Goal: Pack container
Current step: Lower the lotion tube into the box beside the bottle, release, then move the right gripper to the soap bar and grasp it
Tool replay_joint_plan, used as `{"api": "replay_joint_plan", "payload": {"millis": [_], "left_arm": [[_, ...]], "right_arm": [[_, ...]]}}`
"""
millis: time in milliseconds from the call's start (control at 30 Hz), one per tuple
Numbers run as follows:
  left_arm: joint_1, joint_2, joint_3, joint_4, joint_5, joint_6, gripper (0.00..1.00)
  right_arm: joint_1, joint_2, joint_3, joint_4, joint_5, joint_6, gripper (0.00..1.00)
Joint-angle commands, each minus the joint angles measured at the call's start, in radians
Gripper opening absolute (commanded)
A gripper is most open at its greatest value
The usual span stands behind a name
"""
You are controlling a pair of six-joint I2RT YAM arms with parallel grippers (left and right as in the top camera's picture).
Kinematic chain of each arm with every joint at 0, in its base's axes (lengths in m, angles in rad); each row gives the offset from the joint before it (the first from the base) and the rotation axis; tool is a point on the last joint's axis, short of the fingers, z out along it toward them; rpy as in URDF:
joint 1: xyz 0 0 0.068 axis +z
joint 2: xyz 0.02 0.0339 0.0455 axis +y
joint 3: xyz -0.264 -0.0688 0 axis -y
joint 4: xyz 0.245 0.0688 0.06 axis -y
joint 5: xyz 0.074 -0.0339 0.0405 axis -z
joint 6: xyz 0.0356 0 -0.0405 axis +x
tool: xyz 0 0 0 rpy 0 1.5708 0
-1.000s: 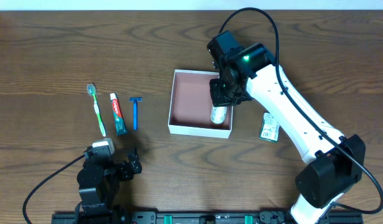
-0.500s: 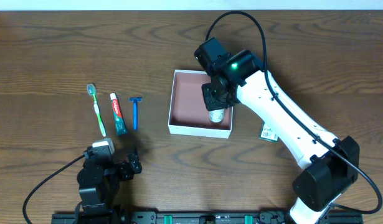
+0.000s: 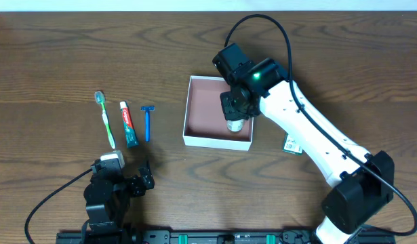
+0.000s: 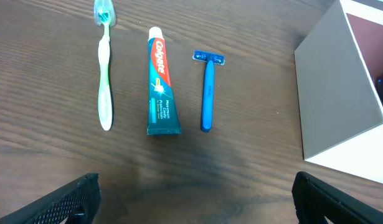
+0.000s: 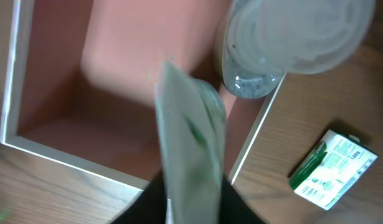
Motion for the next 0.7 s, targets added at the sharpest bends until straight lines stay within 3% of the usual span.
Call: {"api": "replay_joint_plan", "payload": {"millis": [0,100,400,600,667], "left_arm": [[0.007,-0.005,-0.012,0.002,0.014,-0.004,0.98],[0.007,-0.005,-0.012,0.002,0.014,-0.004,0.98],[0.007,-0.005,-0.012,0.002,0.014,-0.004,0.98],[0.007,-0.005,-0.012,0.002,0.014,-0.004,0.98],[0.007,-0.005,-0.012,0.002,0.014,-0.005,0.98]], "right_arm": [[0.005,-0.005,-0.018,0.002,0.006,-0.006,0.34],[0.005,-0.058,-0.017,0.013,0.005,-0.013,0.53],[-0.015,-0.338,-0.010,0.045,0.143,-0.036,0.72],[-0.212,-0.456,-0.011,-0.011,0.161,-0.008,0.74],[-0.325,-0.455,-0.016,-0.076,0.128,0.022,0.85]]}}
